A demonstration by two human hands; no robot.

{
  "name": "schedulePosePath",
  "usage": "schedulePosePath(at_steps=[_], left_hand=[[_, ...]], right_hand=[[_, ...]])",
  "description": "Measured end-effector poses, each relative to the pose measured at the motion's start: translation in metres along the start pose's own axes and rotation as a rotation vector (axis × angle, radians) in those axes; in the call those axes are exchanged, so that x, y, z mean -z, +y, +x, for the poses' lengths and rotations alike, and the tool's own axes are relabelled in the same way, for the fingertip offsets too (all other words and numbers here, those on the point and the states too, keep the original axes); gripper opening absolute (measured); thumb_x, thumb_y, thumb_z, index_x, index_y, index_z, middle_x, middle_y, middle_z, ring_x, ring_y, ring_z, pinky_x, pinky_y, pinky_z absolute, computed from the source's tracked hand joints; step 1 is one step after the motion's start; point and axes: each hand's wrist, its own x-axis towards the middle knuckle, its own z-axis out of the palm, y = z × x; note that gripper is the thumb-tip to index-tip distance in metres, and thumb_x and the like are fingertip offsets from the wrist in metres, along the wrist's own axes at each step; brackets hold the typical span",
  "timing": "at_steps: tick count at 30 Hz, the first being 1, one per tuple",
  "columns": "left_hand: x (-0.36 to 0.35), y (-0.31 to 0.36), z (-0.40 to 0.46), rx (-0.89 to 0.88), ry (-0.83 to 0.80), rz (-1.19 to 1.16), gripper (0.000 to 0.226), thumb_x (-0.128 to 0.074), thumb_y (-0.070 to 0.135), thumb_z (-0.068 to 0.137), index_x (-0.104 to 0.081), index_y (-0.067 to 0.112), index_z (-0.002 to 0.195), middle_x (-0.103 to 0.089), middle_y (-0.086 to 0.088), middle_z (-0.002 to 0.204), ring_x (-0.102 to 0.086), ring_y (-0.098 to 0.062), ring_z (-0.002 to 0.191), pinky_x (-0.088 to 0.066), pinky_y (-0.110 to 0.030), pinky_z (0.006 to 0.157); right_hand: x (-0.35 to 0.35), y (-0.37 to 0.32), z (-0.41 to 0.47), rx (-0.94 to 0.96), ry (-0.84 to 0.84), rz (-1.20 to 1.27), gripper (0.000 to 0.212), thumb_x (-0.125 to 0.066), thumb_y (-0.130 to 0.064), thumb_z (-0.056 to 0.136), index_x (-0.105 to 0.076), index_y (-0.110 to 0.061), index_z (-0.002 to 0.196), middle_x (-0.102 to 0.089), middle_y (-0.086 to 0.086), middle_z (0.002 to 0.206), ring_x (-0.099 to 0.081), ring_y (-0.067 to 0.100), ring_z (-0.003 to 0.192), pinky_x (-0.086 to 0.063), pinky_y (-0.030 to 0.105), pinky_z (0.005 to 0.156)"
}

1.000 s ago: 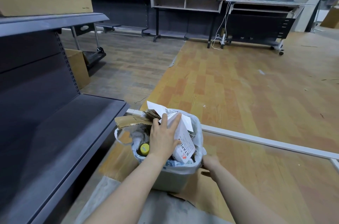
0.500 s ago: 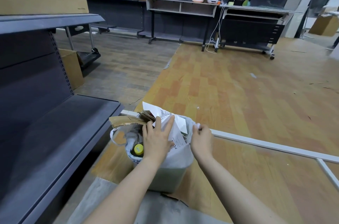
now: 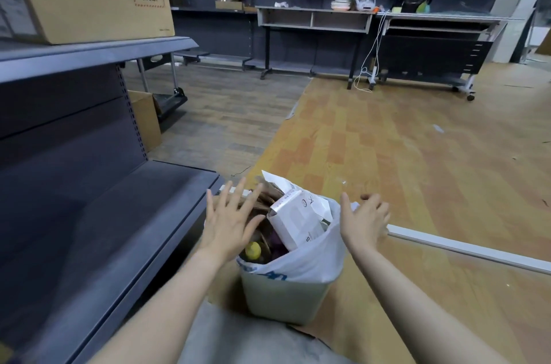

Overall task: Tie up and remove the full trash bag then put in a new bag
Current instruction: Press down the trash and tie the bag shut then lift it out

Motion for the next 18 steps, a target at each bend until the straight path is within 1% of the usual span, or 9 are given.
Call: schedulePosePath(at_steps=[3,5,8,10,12,13,15,16,18], left_hand=[[-0.004,-0.025,-0.005,-0.035,0.084,0.011,0.063,-0.004,0.054,0.097,-0.04,0.021,0.137,-0.054,-0.011,0.136,-0.047,-0.032,0.123,-0.035,-0.062,0.1],[-0.009,-0.03,-0.011,-0.179,0.186,-0.016,0.064,-0.006,0.055,0.097,-0.043,0.013,0.129,-0.047,-0.011,0.128,-0.043,-0.028,0.114,-0.033,-0.052,0.102],[-0.013,-0.027,-0.015,-0.481,0.265,0.05,0.055,-0.019,0.057,0.095,-0.046,0.011,0.107,-0.042,-0.009,0.11,-0.043,-0.026,0.097,-0.032,-0.037,0.085],[-0.011,-0.02,-0.011,-0.599,0.225,0.05,0.053,-0.032,0.061,0.087,-0.049,0.012,0.095,-0.048,-0.006,0.099,-0.046,-0.024,0.085,-0.033,-0.034,0.076],[-0.011,-0.01,-0.009,-0.706,0.17,0.011,0.054,-0.038,0.066,0.083,-0.054,0.014,0.081,-0.055,-0.002,0.081,-0.047,-0.02,0.07,-0.031,-0.03,0.066],[-0.012,-0.004,-0.01,-0.751,0.131,0.001,0.055,-0.04,0.068,0.081,-0.055,0.015,0.075,-0.055,0.001,0.074,-0.048,-0.018,0.066,-0.031,-0.028,0.063],[-0.021,0.004,-0.014,-0.842,0.025,0.031,0.051,-0.049,0.069,0.076,-0.056,0.02,0.066,-0.055,0.006,0.067,-0.05,-0.014,0.062,-0.035,-0.025,0.057],[-0.025,0.006,-0.015,-0.882,-0.035,0.058,0.044,-0.059,0.064,0.072,-0.057,0.021,0.063,-0.055,0.008,0.064,-0.052,-0.012,0.06,-0.038,-0.023,0.054],[-0.031,0.006,-0.02,-0.911,-0.124,0.092,0.032,-0.079,0.044,0.062,-0.056,0.023,0.055,-0.055,0.01,0.057,-0.053,-0.011,0.056,-0.039,-0.019,0.048]], right_hand=[[-0.003,-0.005,0.021,0.039,-0.084,-0.107,0.055,-0.055,-0.046,0.087,-0.046,-0.008,0.125,-0.042,0.018,0.133,-0.035,0.034,0.128,-0.03,0.049,0.103],[-0.005,-0.007,0.044,-0.061,-0.231,-0.076,0.053,-0.056,-0.046,0.086,-0.05,-0.01,0.124,-0.048,0.018,0.129,-0.038,0.034,0.129,-0.03,0.047,0.104],[-0.006,-0.006,0.071,-0.153,-0.414,-0.039,0.036,-0.056,-0.036,0.087,-0.054,-0.006,0.107,-0.053,0.013,0.102,-0.052,0.031,0.102,-0.04,0.038,0.085],[-0.004,-0.006,0.076,-0.157,-0.523,-0.009,0.031,-0.054,-0.021,0.092,-0.053,0.004,0.112,-0.053,0.009,0.096,-0.049,0.024,0.087,-0.038,0.031,0.074],[-0.003,-0.003,0.07,-0.175,-0.707,-0.11,0.013,-0.058,-0.012,0.088,-0.053,-0.001,0.086,-0.053,0.003,0.076,-0.043,0.018,0.068,-0.036,0.026,0.068],[-0.008,-0.003,0.066,-0.135,-0.821,-0.288,0.018,-0.065,-0.018,0.078,-0.051,-0.007,0.077,-0.054,0.002,0.068,-0.041,0.015,0.063,-0.038,0.022,0.064],[-0.025,0.0,0.057,-0.158,-0.975,-0.497,0.023,-0.066,-0.031,0.071,-0.055,-0.024,0.09,-0.064,-0.003,0.082,-0.047,0.012,0.071,-0.039,0.012,0.055],[-0.033,0.002,0.053,-0.15,-0.926,-0.526,0.018,-0.063,-0.023,0.078,-0.056,-0.027,0.094,-0.063,-0.001,0.087,-0.048,0.011,0.07,-0.038,0.013,0.054],[-0.04,0.007,0.054,-0.153,-0.89,-0.427,0.019,-0.061,-0.005,0.067,-0.046,-0.016,0.069,-0.05,0.003,0.062,-0.045,0.017,0.057,-0.039,0.02,0.051]])
